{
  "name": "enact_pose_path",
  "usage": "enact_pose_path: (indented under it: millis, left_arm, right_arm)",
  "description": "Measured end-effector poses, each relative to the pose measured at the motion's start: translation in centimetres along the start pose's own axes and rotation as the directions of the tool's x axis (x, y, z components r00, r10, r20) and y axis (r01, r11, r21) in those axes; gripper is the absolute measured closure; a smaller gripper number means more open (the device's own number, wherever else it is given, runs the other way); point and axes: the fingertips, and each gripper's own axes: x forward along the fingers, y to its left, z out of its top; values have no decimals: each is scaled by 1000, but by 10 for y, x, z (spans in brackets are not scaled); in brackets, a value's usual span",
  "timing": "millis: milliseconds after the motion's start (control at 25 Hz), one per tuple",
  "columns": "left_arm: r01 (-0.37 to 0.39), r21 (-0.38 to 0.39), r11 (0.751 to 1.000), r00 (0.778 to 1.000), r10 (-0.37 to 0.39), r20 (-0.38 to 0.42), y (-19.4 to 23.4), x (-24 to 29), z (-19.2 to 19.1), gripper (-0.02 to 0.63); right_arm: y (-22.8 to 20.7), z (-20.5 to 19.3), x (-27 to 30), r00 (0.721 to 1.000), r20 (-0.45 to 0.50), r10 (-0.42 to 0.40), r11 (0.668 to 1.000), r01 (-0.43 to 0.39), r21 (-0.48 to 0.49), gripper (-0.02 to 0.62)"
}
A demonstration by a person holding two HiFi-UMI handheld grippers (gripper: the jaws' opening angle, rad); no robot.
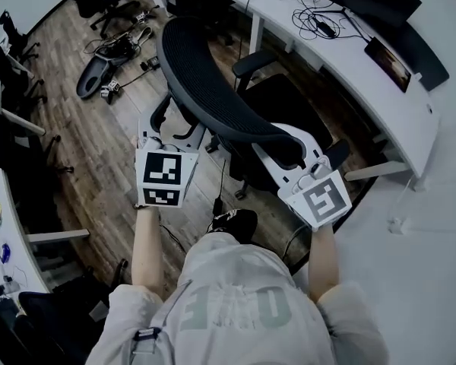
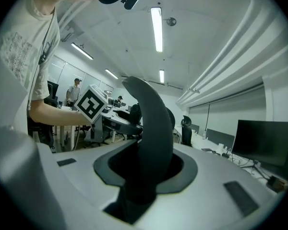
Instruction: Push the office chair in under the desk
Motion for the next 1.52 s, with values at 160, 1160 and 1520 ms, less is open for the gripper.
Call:
enact_pose_path:
  millis: [160, 1160, 1520]
  left_arm:
    - [0, -2, 1000, 1000, 0, 2, -17, 45, 11, 287]
    - [-67, -26, 997, 998, 66, -21, -111, 269, 77, 287]
    - [-120, -32, 992, 992, 118, -49, -137, 310, 92, 287]
  right_arm:
    - [-47, -13, -5, 1000, -3, 1, 1000, -1, -10, 472]
    - [-300, -80, -43, 995, -17, 102, 995, -102, -6, 479]
    - [-353, -92, -58, 990, -19, 142, 990, -142, -15, 479]
